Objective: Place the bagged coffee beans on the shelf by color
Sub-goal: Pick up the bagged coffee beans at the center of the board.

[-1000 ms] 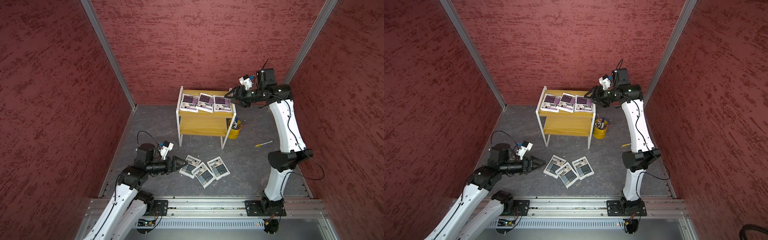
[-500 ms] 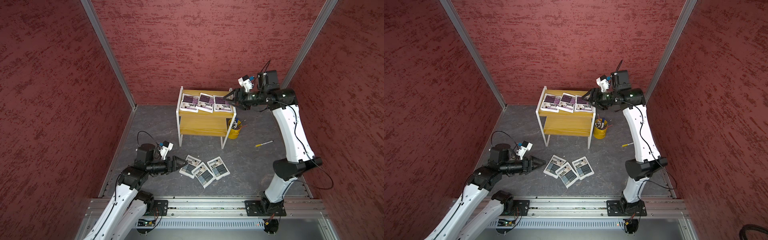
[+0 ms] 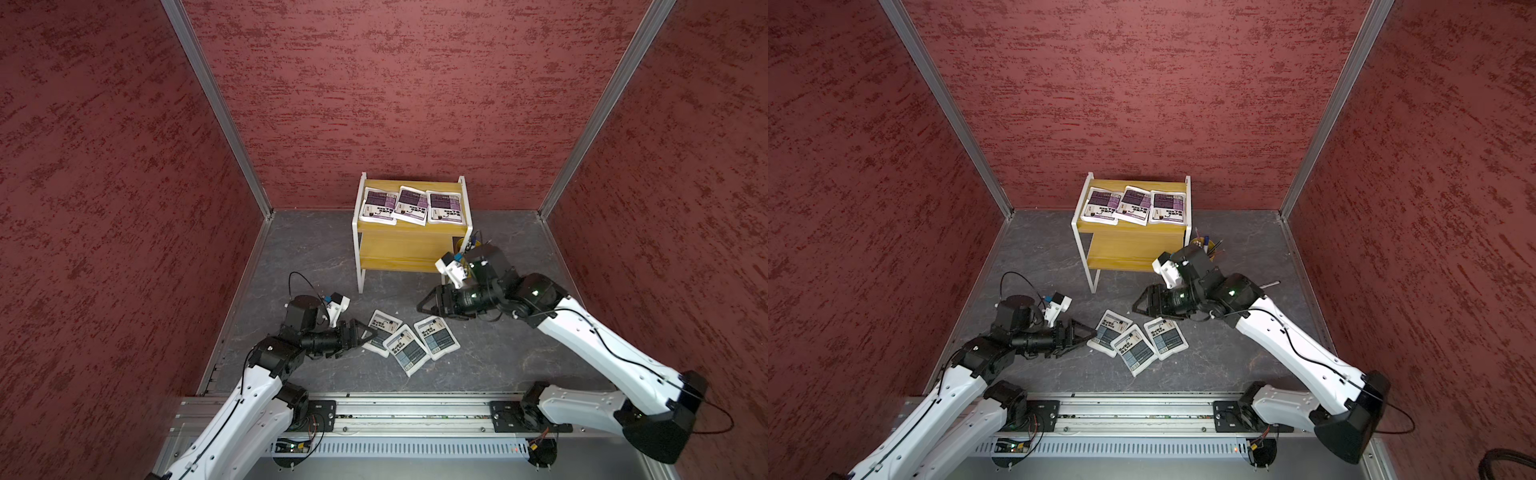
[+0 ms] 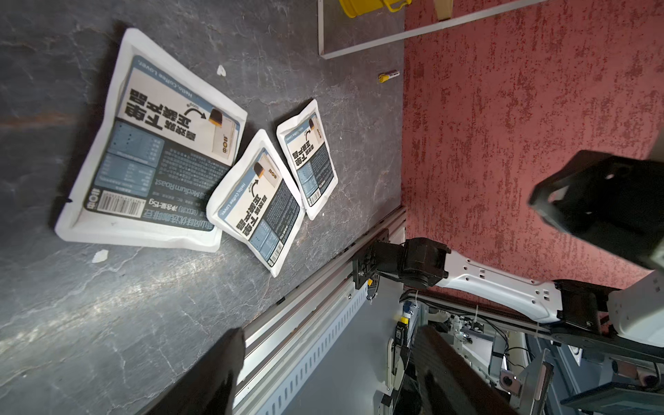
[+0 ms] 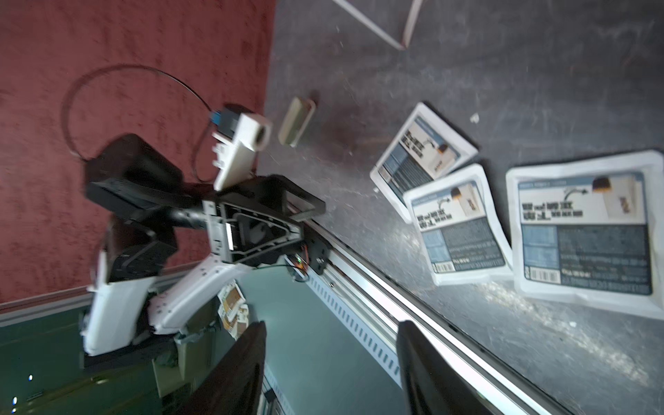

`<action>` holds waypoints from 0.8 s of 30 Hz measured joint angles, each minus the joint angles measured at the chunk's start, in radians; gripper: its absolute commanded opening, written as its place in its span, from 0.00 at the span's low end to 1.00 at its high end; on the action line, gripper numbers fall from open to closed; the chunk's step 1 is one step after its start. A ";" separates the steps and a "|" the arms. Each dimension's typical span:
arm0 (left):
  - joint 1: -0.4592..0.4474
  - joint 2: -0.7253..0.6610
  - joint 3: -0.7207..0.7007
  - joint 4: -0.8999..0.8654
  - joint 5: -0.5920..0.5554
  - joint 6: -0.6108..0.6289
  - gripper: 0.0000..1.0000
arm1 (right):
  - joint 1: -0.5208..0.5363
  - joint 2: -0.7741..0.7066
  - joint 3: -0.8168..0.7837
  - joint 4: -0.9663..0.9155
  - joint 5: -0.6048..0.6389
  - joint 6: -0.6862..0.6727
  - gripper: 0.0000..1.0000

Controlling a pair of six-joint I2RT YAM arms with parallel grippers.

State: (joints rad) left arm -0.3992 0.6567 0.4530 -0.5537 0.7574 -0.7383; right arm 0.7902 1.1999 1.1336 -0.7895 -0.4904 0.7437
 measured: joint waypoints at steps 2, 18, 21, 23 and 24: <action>-0.065 0.016 -0.051 0.063 -0.025 -0.042 0.78 | 0.041 0.020 -0.105 0.056 0.031 0.028 0.62; -0.290 0.381 -0.201 0.570 -0.161 -0.262 0.76 | 0.093 0.259 -0.311 0.436 0.166 0.113 0.61; -0.311 0.432 -0.206 0.631 -0.169 -0.280 0.76 | 0.093 0.293 -0.323 0.472 0.184 0.118 0.61; -0.322 0.454 -0.208 0.661 -0.177 -0.288 0.75 | 0.093 0.303 -0.335 0.483 0.194 0.122 0.61; -0.327 0.463 -0.211 0.679 -0.181 -0.294 0.75 | 0.092 0.304 -0.339 0.486 0.201 0.122 0.61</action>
State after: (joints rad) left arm -0.7261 1.1194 0.2417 0.1249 0.5762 -1.0325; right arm 0.8825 1.5043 0.7944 -0.3035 -0.2893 0.8654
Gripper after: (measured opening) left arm 0.754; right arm 0.613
